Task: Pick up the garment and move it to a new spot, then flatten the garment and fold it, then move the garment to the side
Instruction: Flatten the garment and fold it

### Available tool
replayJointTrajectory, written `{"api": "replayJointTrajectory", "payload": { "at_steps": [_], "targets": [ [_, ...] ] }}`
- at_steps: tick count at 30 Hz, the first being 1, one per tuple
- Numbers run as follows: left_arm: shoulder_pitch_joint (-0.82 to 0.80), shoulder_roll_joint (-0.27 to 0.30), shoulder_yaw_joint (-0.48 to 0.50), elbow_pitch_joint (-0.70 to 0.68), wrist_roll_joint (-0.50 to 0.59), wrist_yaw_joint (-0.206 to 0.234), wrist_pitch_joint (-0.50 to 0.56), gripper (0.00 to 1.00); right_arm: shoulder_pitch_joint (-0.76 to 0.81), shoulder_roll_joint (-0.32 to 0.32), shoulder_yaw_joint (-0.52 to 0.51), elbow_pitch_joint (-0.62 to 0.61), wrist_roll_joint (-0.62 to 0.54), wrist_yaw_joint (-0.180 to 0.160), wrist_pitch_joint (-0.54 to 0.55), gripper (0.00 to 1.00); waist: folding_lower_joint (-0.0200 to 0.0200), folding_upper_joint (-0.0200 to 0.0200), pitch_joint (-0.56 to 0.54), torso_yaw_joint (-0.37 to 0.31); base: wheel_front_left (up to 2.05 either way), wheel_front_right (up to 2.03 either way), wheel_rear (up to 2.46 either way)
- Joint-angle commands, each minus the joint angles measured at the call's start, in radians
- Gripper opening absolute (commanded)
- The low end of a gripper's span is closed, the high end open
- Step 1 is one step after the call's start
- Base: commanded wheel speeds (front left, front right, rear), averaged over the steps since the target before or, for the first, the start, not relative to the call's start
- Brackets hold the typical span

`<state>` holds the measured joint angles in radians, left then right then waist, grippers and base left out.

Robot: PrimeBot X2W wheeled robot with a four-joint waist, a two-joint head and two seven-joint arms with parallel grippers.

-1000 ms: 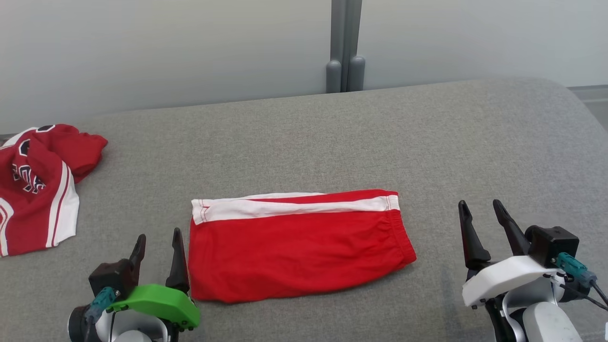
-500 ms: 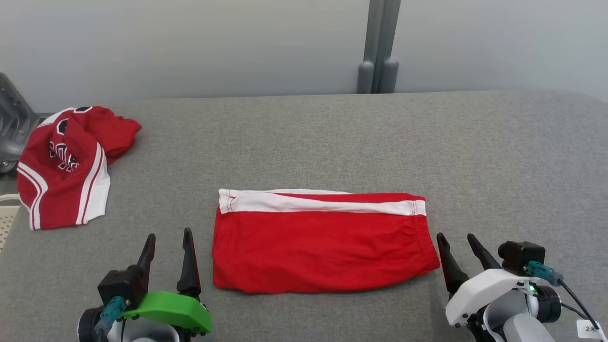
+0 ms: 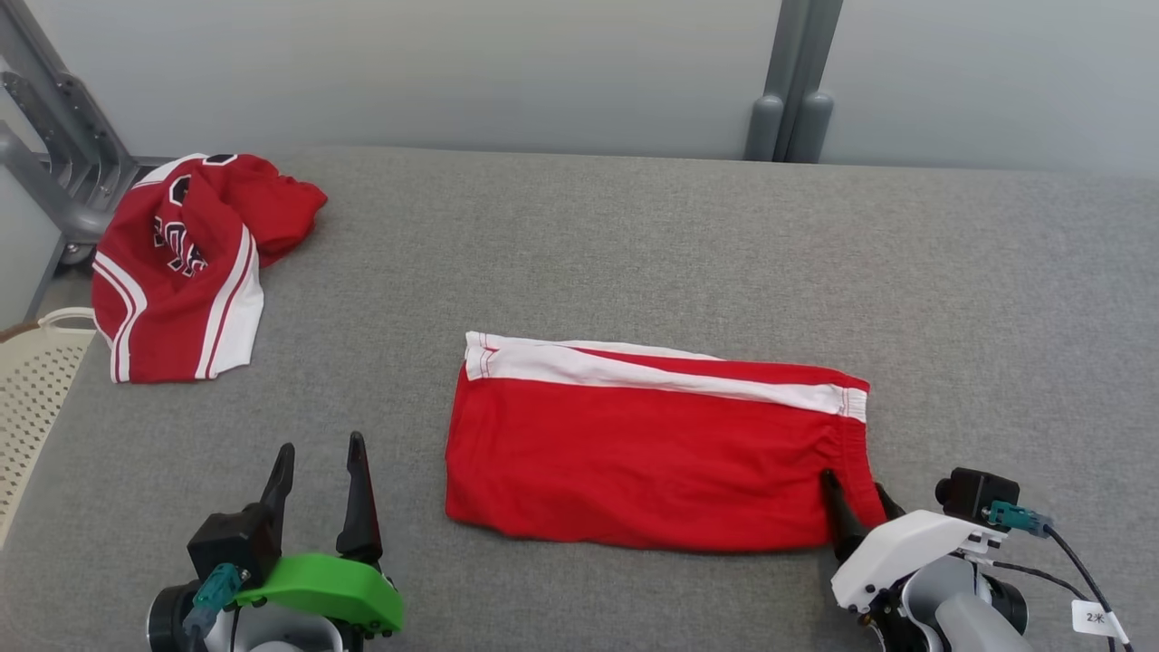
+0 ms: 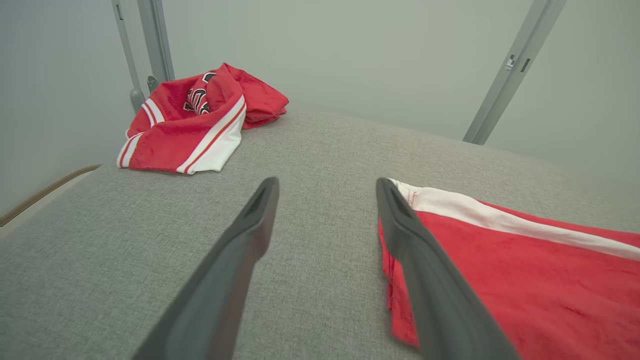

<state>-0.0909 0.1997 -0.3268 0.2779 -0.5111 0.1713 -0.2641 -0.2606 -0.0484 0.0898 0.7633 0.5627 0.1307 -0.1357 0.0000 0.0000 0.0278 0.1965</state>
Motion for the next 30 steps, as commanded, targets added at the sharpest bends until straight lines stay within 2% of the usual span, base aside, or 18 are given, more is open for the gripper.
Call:
{"api": "replayJointTrajectory", "payload": {
  "at_steps": [1, 2, 5, 7, 8, 9, 10, 16, 18, 22, 26, 30],
  "targets": [
    [-0.006, -0.005, 0.005, 0.002, 0.006, -0.005, -0.001, 1.00, -0.020, -0.004, 0.012, 0.026, 0.028, 0.000, -0.012, 1.00, 0.0000, 0.0000, 0.010, 0.011, 0.00, 0.00, 0.00],
    [-0.006, -0.007, 0.007, 0.002, 0.008, -0.006, -0.001, 1.00, -0.028, -0.004, 0.021, 0.044, 0.043, 0.000, -0.016, 0.98, 0.0000, 0.0000, 0.011, 0.013, 0.00, 0.00, 0.00],
    [-0.006, -0.010, 0.015, 0.002, 0.015, -0.007, -0.001, 1.00, -0.049, -0.003, 0.047, 0.087, 0.077, 0.000, -0.032, 0.46, 0.0000, 0.0000, 0.014, 0.015, 0.00, 0.00, 0.00],
    [-0.004, -0.011, 0.020, 0.002, 0.020, -0.007, -0.001, 1.00, -0.063, -0.003, 0.059, 0.111, 0.091, 0.000, -0.044, 0.33, 0.0000, 0.0000, 0.015, 0.013, 0.00, 0.00, 0.00],
    [-0.003, -0.011, 0.022, 0.001, 0.022, -0.007, -0.001, 1.00, -0.071, -0.003, 0.062, 0.123, 0.097, 0.000, -0.053, 0.22, 0.0000, 0.0000, 0.015, 0.011, 0.00, 0.00, 0.00],
    [-0.001, -0.011, 0.024, 0.001, 0.024, -0.008, -0.001, 1.00, -0.078, -0.004, 0.064, 0.132, 0.102, 0.000, -0.059, 0.06, 0.0000, 0.0000, 0.015, 0.009, 0.00, 0.00, 0.00],
    [0.000, -0.012, 0.026, 0.001, 0.025, -0.009, -0.001, 1.00, -0.084, -0.004, 0.066, 0.142, 0.107, 0.000, -0.065, 0.00, 0.0000, 0.0000, 0.015, 0.006, 0.00, 0.00, 0.00],
    [0.004, -0.017, 0.032, 0.004, 0.034, -0.013, -0.001, 1.00, -0.112, -0.009, 0.059, 0.160, 0.140, 0.000, -0.079, 0.00, 0.0000, 0.0000, 0.010, -0.021, 0.00, 0.00, 0.00],
    [0.008, -0.019, 0.033, 0.004, 0.036, -0.014, -0.001, 1.00, -0.115, -0.030, 0.051, 0.151, 0.147, 0.000, -0.071, 0.00, 0.0000, 0.0000, 0.007, -0.032, 0.00, 0.00, 0.00],
    [0.013, -0.026, 0.030, 0.000, 0.042, -0.016, -0.001, 1.00, -0.111, -0.098, 0.031, 0.121, 0.157, 0.000, -0.045, 0.00, 0.0000, 0.0000, 0.000, -0.054, 0.00, 0.00, 0.00],
    [0.018, -0.028, 0.028, 0.000, 0.043, -0.019, -0.001, 1.00, -0.099, -0.196, -0.014, 0.099, 0.154, 0.000, -0.026, 0.00, 0.0000, 0.0000, -0.008, -0.074, 0.00, 0.00, 0.00],
    [0.021, -0.029, 0.025, 0.001, 0.046, -0.020, -0.001, 1.00, -0.095, -0.244, -0.048, 0.090, 0.139, 0.000, -0.015, 0.00, 0.0000, 0.0000, -0.012, -0.087, 0.00, 0.00, 0.00]
  ]
}}
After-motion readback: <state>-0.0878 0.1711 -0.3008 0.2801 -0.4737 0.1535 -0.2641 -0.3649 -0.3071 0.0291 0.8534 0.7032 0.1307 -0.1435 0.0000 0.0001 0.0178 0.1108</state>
